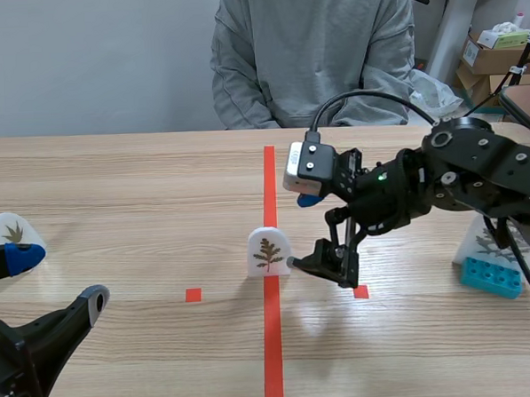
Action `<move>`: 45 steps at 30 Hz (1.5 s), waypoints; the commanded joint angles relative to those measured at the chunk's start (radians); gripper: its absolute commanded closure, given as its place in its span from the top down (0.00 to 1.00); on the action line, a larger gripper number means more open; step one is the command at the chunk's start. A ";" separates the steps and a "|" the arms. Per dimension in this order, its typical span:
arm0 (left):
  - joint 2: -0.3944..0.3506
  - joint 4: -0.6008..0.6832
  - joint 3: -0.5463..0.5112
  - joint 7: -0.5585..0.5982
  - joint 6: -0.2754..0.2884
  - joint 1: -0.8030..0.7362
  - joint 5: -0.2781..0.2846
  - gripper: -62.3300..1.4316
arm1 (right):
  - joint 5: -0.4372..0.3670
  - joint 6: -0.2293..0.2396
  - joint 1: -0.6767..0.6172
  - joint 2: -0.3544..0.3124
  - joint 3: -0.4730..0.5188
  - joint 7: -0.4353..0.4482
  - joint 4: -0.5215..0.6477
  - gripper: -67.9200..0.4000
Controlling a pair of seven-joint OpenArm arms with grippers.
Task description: Do the leaf sorting experiment
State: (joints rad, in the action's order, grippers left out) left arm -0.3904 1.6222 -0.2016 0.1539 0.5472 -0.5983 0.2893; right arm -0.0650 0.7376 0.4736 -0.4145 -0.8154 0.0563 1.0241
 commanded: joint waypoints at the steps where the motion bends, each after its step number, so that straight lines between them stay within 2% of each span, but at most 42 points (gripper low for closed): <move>1: 0.012 0.013 -0.006 0.014 -0.002 0.003 0.010 0.92 | 0.003 0.008 0.027 0.015 -0.001 0.023 0.000 0.81; 15: 0.013 0.013 -0.006 0.014 -0.002 0.003 0.010 0.92 | 0.036 -0.012 0.025 0.138 -0.031 0.075 -0.155 0.80; 22: 0.013 0.013 -0.006 0.014 -0.002 0.003 0.010 0.92 | 0.036 -0.016 0.022 0.141 -0.031 0.085 -0.165 0.61; 30: 0.013 0.013 -0.006 0.014 -0.002 0.003 0.010 0.92 | 0.036 -0.015 0.022 0.140 -0.031 0.085 -0.165 0.60; 40: 0.013 0.013 -0.006 0.014 -0.002 0.003 0.010 0.92 | 0.036 -0.016 0.022 0.140 -0.031 0.085 -0.165 0.25; 45: 0.013 0.013 -0.006 0.014 -0.002 0.003 0.010 0.92 | 0.036 -0.042 0.022 0.140 -0.031 0.085 -0.165 0.09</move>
State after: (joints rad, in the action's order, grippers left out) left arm -0.3824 1.6222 -0.2016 0.1535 0.5472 -0.5983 0.2890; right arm -0.0223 0.6952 0.4782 -0.2722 -0.8471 0.1307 0.8375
